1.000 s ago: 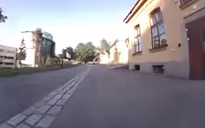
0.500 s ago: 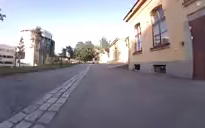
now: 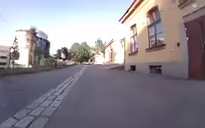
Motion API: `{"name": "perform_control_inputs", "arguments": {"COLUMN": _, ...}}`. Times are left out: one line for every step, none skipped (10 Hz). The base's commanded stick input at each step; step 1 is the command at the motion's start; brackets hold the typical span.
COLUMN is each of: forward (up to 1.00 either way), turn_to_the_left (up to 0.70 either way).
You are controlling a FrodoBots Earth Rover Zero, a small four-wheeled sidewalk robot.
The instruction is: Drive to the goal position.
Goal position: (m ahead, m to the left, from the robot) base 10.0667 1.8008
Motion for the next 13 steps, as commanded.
{"name": "perform_control_inputs", "arguments": {"forward": 0.50, "turn_to_the_left": 0.00}}
{"name": "perform_control_inputs", "arguments": {"forward": 0.50, "turn_to_the_left": 0.00}}
{"name": "perform_control_inputs", "arguments": {"forward": 0.50, "turn_to_the_left": 0.00}}
{"name": "perform_control_inputs", "arguments": {"forward": 0.50, "turn_to_the_left": 0.00}}
{"name": "perform_control_inputs", "arguments": {"forward": 0.50, "turn_to_the_left": 0.00}}
{"name": "perform_control_inputs", "arguments": {"forward": 0.50, "turn_to_the_left": 0.00}}
{"name": "perform_control_inputs", "arguments": {"forward": 0.50, "turn_to_the_left": 0.00}}
{"name": "perform_control_inputs", "arguments": {"forward": 0.50, "turn_to_the_left": 0.00}}
{"name": "perform_control_inputs", "arguments": {"forward": 0.50, "turn_to_the_left": 0.00}}
{"name": "perform_control_inputs", "arguments": {"forward": 0.50, "turn_to_the_left": 0.00}}
{"name": "perform_control_inputs", "arguments": {"forward": 0.50, "turn_to_the_left": 0.00}}
{"name": "perform_control_inputs", "arguments": {"forward": 0.50, "turn_to_the_left": 0.00}}
{"name": "perform_control_inputs", "arguments": {"forward": 0.50, "turn_to_the_left": 0.00}}
